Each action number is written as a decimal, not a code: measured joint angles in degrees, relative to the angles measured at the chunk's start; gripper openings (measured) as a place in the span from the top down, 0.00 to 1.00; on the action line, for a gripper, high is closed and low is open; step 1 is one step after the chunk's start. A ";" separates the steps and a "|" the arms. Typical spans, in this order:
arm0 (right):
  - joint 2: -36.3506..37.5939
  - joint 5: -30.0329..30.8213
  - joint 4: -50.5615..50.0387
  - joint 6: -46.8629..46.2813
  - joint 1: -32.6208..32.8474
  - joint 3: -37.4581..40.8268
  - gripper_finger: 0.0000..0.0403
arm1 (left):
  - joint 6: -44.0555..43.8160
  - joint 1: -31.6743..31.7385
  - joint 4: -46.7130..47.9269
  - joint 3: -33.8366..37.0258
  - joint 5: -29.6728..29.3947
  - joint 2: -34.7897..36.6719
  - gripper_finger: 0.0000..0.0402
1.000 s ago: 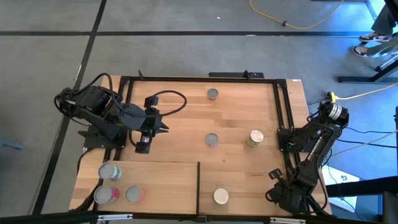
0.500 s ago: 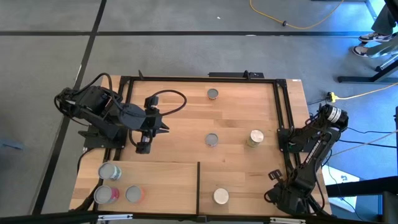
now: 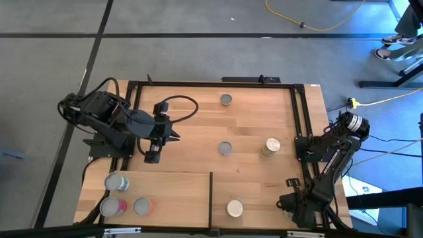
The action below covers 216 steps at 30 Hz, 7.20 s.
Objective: Pick and place cans onto a shelf
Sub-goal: Put the canned spicy black beans on the shelf
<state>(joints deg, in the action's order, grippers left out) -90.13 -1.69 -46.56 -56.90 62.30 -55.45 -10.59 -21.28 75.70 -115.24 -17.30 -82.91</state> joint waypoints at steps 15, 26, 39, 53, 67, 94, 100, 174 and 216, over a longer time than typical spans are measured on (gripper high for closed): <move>0.13 0.35 -29.21 -1.38 -9.62 -28.17 0.99 | 0.06 -0.31 0.63 0.00 0.00 0.00 0.92; 0.27 2.17 -41.60 2.89 -25.31 -52.49 0.99 | 0.14 -2.07 2.29 0.00 0.00 0.00 0.92; -1.08 -0.02 -25.97 23.67 -47.09 -54.35 0.99 | 0.15 -3.69 6.38 0.00 0.01 0.00 0.92; -12.07 0.15 -8.11 41.68 -62.04 -54.33 0.99 | 0.17 -3.66 6.95 0.00 0.02 0.00 0.92; -19.11 11.81 2.70 44.13 -66.24 -54.26 0.99 | 4.89 -3.65 13.91 0.00 0.31 0.00 0.92; -37.36 -1.49 1.25 42.42 -68.67 -54.26 0.99 | 4.75 -3.65 13.89 0.00 0.28 0.00 0.92; -38.22 -1.54 0.34 42.61 -68.78 -54.22 0.99 | 4.74 -3.65 13.88 0.00 0.26 0.00 0.92; -38.34 -5.58 -2.75 37.15 -68.95 -54.00 0.91 | 4.59 -3.65 13.86 0.00 0.46 -0.02 0.92; -38.49 -7.20 -11.01 33.62 -69.04 -57.49 0.86 | 4.74 -3.67 13.86 0.00 0.46 -0.02 0.92</move>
<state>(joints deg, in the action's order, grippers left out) -128.61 -8.88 -57.57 -23.28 -6.74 -112.94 -5.85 -24.95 89.56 -115.24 -16.84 -82.94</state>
